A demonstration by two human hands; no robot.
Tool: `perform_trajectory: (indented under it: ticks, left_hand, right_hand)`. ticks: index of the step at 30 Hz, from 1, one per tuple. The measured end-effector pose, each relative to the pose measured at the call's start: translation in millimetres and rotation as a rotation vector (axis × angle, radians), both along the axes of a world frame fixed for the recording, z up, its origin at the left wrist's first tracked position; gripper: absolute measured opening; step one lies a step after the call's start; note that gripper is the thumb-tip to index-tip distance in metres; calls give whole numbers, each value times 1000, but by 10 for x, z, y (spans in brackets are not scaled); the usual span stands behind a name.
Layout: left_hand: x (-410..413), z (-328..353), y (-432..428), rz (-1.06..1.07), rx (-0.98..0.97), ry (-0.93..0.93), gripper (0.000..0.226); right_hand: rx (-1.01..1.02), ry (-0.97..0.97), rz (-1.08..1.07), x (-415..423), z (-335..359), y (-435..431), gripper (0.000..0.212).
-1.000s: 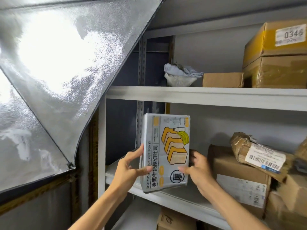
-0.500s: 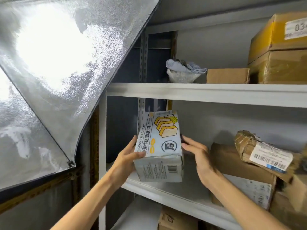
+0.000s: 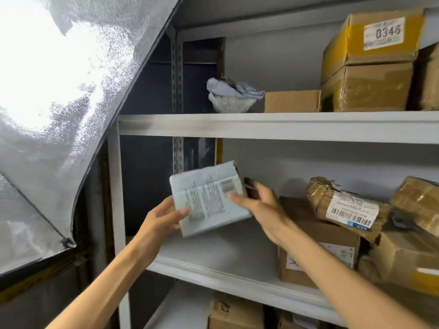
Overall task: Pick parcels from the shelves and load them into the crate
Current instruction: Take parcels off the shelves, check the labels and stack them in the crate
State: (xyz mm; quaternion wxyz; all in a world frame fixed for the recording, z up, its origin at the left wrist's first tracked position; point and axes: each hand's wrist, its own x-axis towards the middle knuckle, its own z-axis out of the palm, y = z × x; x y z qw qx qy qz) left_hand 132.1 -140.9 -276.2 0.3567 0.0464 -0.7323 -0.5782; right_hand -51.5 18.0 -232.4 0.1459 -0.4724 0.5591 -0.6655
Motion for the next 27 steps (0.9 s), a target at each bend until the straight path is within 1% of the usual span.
perform_trajectory:
  ticks: [1,3,6,8,9,10,11,12,13,14,16,18,20,21,24,27]
  left_hand:
    - [0,77,21,51,-14,-12,50]
    - [-7,210,68,134,4,-31,48]
    - [-19,343,78,229,45,-76,65]
    - [4,373,36,204,56,-87,64]
    - [22,365,7,156,69,-83,56]
    - [37,344,-29,101,81,-68,45]
    - [50,322,-60,49,73,-50,38]
    - [48,304,-90,12,30,-39,43]
    - [31,293,-107,-18,-23,-31,54]
    - [-2,285,-112,-35,-60,-23,64]
    - [-67,267,-137,-27,-57,-11,72]
    - [-116,234,-169,-2,-55,-22,66]
    - [-174,167,-220,17,-46,-43,55]
    - [-208,143,-225,32,-28,-45,54]
    - [-326,104,-230,129,-23,-55,63]
    - [-447,20,-306,191,-7,-64,53]
  right_hand:
    - [-12,-39,-3,-6,83,-3,40]
    - [8,7,17,2,251,-9,33]
    - [101,120,-28,88,421,-9,34]
    - [137,148,-69,72,441,-21,31]
    - [136,126,-57,49,427,-16,26]
    - [136,89,-30,25,398,-8,29]
    - [145,57,1,24,355,-2,44]
    - [158,36,29,34,291,-10,58]
    - [157,12,44,48,209,-30,65]
    - [133,-25,38,51,121,-68,65]
    - [57,-107,-31,30,-28,-141,53]
    - [33,-125,-120,-5,-124,-192,37]
    - [23,-136,-146,-38,-204,-240,31]
    - [18,-142,-152,-47,-242,-269,30]
    - [23,-142,-169,-64,-388,-393,37]
    - [7,-182,-190,-91,-542,-524,42]
